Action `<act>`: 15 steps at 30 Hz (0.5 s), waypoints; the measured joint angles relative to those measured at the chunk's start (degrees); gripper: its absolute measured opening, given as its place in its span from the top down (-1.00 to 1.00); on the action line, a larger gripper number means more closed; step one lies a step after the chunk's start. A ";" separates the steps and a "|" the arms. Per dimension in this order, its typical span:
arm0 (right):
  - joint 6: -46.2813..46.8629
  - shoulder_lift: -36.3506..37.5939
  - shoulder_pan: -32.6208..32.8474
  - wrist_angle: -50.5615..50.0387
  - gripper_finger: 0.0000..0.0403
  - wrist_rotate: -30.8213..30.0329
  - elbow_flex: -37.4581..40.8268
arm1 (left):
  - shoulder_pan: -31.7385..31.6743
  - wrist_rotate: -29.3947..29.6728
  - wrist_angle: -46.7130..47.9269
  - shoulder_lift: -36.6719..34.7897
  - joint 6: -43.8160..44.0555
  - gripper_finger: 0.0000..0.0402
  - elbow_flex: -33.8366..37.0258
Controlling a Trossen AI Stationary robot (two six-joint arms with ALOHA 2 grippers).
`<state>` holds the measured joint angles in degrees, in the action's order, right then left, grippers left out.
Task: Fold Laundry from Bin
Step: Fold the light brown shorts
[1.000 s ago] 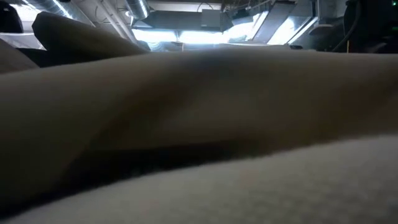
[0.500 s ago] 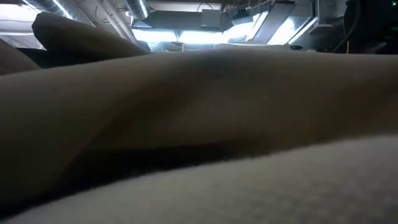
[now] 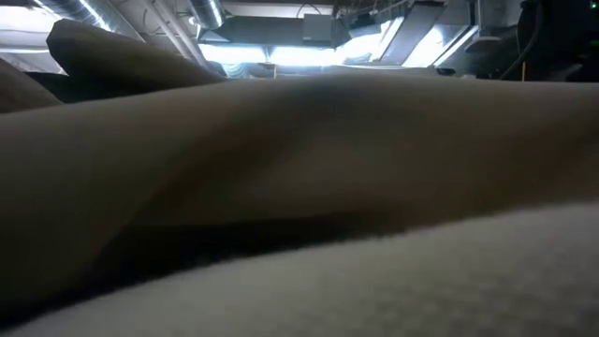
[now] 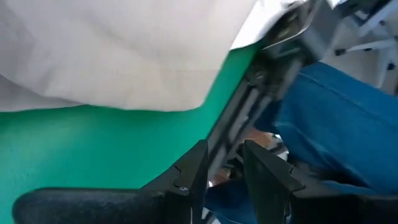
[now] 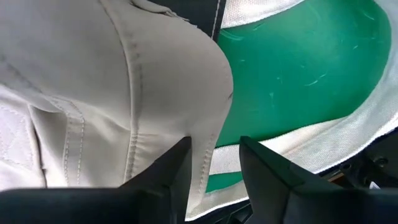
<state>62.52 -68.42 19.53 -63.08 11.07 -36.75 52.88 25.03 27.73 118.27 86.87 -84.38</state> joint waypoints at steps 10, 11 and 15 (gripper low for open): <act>0.00 0.00 0.00 0.16 0.34 -0.01 0.00 | -1.58 1.36 -0.42 3.59 -1.80 0.52 0.04; 0.00 0.00 0.00 0.19 0.34 0.00 0.00 | -1.84 1.64 -0.56 3.59 -2.49 0.52 0.04; -0.02 0.00 -0.02 0.20 0.34 -0.02 0.00 | -2.79 2.24 -0.90 3.61 -5.46 0.52 0.04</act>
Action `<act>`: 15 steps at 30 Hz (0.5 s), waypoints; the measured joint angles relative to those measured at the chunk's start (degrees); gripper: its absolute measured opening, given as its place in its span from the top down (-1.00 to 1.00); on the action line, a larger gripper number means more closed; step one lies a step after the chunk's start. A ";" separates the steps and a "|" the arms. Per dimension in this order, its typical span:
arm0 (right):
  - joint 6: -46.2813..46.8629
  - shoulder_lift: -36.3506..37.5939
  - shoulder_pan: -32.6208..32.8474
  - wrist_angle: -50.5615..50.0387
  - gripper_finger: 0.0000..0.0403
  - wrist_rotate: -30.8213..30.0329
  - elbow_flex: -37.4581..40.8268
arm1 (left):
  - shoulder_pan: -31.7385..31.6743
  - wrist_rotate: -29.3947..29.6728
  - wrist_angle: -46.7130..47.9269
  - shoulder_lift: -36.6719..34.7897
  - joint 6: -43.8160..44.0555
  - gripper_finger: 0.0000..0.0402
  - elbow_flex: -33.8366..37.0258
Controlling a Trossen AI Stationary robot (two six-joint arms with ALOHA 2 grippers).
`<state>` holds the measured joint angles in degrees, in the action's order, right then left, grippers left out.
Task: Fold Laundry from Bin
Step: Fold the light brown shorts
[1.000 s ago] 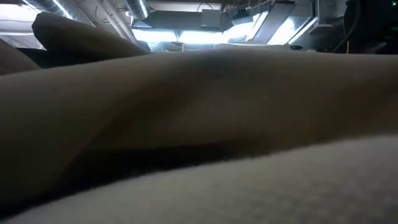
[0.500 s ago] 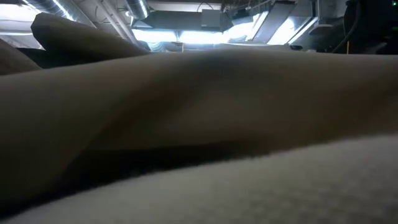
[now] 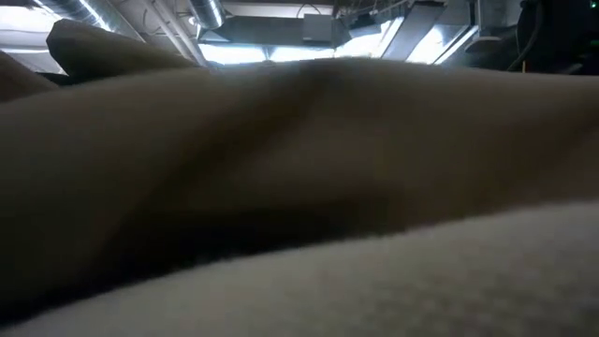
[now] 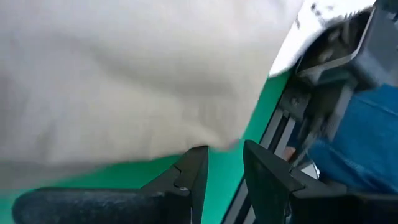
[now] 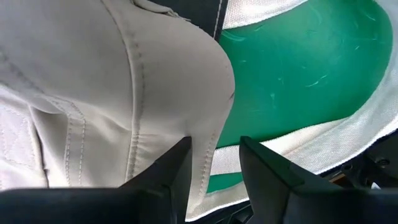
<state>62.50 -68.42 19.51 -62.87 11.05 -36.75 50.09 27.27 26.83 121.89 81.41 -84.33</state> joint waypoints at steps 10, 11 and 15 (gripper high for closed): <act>0.01 0.00 -0.04 0.02 0.34 0.00 0.00 | -2.49 0.63 -5.12 0.00 -8.26 0.52 0.00; 0.01 0.00 -0.04 0.02 0.34 0.02 0.00 | -2.74 0.63 -5.16 0.00 -8.48 0.52 0.00; 0.02 0.00 -0.02 0.04 0.34 0.04 0.00 | -3.49 1.81 -5.19 0.00 -8.55 0.57 0.00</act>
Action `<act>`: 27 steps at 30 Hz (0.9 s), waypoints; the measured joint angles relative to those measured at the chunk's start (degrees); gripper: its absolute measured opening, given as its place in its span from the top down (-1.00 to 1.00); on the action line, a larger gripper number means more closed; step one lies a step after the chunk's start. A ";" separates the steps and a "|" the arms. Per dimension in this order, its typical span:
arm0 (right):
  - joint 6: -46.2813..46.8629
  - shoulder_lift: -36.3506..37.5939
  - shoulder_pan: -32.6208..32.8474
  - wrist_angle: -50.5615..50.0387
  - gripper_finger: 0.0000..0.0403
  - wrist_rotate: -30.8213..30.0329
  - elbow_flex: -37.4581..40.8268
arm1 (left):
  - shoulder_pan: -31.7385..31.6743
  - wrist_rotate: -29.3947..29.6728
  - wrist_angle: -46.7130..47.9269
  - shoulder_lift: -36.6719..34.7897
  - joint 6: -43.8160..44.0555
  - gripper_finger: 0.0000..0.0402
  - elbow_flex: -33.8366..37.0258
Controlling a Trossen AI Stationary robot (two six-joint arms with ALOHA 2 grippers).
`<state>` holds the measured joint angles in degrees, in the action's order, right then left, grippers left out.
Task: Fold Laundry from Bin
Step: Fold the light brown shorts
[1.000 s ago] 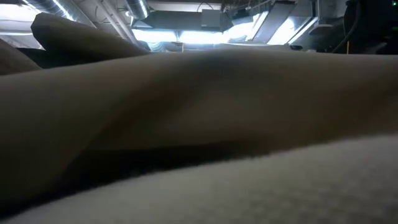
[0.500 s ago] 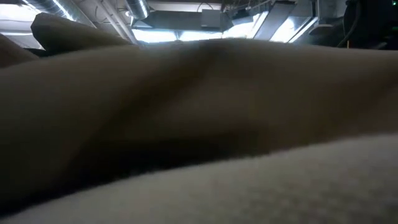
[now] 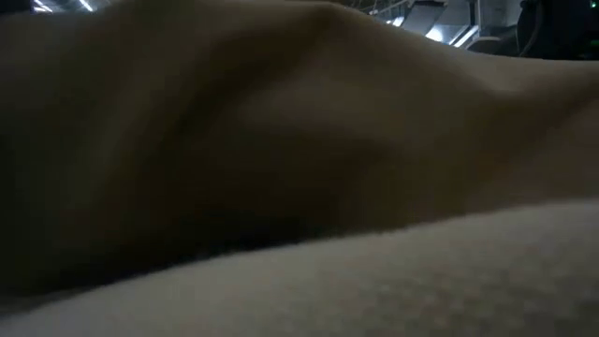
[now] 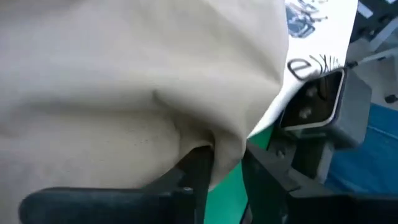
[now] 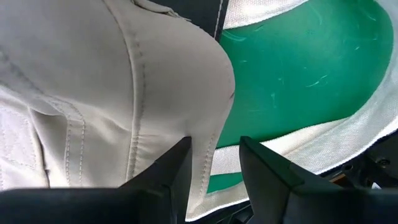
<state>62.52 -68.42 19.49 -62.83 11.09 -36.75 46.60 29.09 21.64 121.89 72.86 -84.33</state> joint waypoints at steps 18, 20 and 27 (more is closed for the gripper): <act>-10.19 0.07 0.00 -0.28 0.34 -2.14 -12.52 | -1.58 0.54 9.35 -0.99 0.37 0.99 -9.38; -12.20 0.07 0.00 -0.30 0.34 -3.93 -15.43 | -2.25 -0.06 15.70 -1.17 -2.33 0.99 -12.27; -19.36 0.09 0.04 3.26 0.34 -9.17 -22.51 | -5.59 1.70 29.62 -2.00 -11.83 0.99 -20.74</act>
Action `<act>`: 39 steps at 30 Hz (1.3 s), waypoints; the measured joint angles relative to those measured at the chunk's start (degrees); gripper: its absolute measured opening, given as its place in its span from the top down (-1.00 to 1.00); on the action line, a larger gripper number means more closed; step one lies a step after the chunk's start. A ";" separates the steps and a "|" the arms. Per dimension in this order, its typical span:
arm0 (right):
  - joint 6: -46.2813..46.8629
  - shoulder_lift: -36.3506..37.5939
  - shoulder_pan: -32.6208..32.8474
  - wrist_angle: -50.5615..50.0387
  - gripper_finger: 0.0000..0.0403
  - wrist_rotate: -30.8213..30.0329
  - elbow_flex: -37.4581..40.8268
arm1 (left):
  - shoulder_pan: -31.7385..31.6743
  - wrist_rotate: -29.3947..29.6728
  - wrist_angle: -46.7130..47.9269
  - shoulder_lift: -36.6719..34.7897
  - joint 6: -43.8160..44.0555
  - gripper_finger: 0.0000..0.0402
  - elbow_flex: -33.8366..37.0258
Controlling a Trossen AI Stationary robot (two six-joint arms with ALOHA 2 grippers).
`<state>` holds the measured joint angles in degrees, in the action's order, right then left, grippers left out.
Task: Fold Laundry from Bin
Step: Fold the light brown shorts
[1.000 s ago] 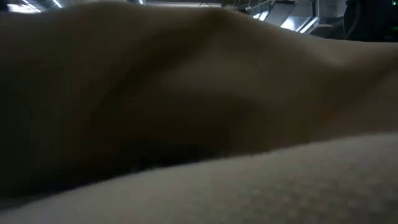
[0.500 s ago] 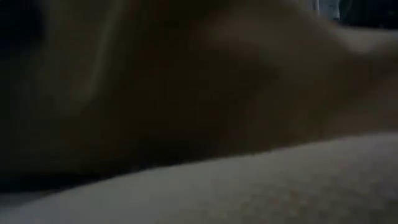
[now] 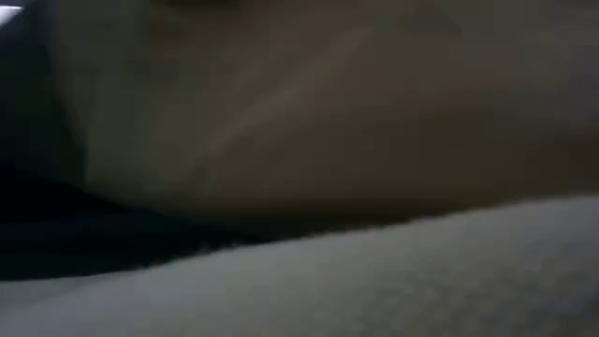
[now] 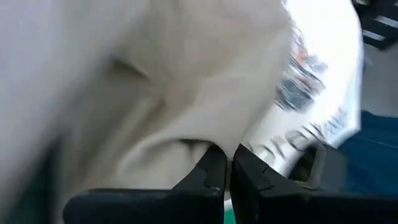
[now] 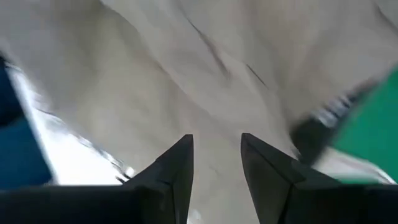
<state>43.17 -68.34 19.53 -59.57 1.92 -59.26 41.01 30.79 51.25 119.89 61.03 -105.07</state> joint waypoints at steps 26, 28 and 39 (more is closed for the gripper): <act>-6.43 -2.86 0.00 10.98 0.34 0.04 -0.13 | -26.09 -7.88 3.92 -1.65 -27.21 0.79 -2.17; -6.43 -2.86 0.00 10.97 0.34 0.04 -0.13 | -27.23 -11.40 3.92 -1.65 -27.16 0.73 -2.17; -6.43 -2.86 0.00 7.13 0.34 0.16 -0.13 | -30.01 -30.63 3.87 -1.65 -25.24 0.48 -2.17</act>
<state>36.73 -71.20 19.53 -52.44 2.08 -59.40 11.00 0.16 55.12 118.24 35.79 -107.24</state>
